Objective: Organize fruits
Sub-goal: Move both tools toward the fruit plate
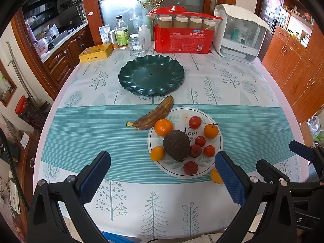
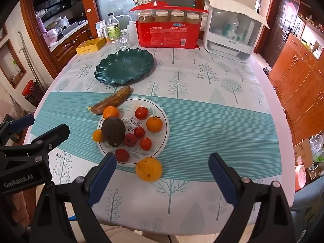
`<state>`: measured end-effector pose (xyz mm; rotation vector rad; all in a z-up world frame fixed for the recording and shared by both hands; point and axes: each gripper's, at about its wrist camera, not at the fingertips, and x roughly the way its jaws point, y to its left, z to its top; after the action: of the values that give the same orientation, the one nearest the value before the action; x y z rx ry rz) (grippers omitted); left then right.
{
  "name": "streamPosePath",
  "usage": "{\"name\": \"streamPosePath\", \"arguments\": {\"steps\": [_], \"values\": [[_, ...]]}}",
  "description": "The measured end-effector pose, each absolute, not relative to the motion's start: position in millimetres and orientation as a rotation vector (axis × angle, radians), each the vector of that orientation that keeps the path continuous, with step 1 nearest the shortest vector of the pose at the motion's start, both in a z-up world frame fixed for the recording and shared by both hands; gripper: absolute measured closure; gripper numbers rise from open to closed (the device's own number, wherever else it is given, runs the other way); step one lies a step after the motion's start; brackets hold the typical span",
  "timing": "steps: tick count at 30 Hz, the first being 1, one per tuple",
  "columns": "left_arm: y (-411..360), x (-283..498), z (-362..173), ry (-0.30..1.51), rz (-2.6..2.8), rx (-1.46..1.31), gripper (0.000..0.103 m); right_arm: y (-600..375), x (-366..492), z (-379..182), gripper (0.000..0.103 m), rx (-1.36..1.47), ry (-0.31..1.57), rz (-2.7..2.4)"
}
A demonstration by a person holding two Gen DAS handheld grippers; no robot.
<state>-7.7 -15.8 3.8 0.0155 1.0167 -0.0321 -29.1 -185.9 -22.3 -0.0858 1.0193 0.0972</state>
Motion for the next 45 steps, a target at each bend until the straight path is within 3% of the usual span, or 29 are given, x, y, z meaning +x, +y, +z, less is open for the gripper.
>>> {"name": "streamPosePath", "arguments": {"steps": [28,45], "values": [[-21.9,-22.0,9.5,0.988,0.016,0.012,0.001,-197.9,-36.9,-11.8,0.01,-0.069,0.914,0.125],[-33.2,-35.0,1.4,1.02,0.046,-0.019,0.001,-213.5,-36.8,-21.9,0.01,-0.03,0.991,0.237]]}}
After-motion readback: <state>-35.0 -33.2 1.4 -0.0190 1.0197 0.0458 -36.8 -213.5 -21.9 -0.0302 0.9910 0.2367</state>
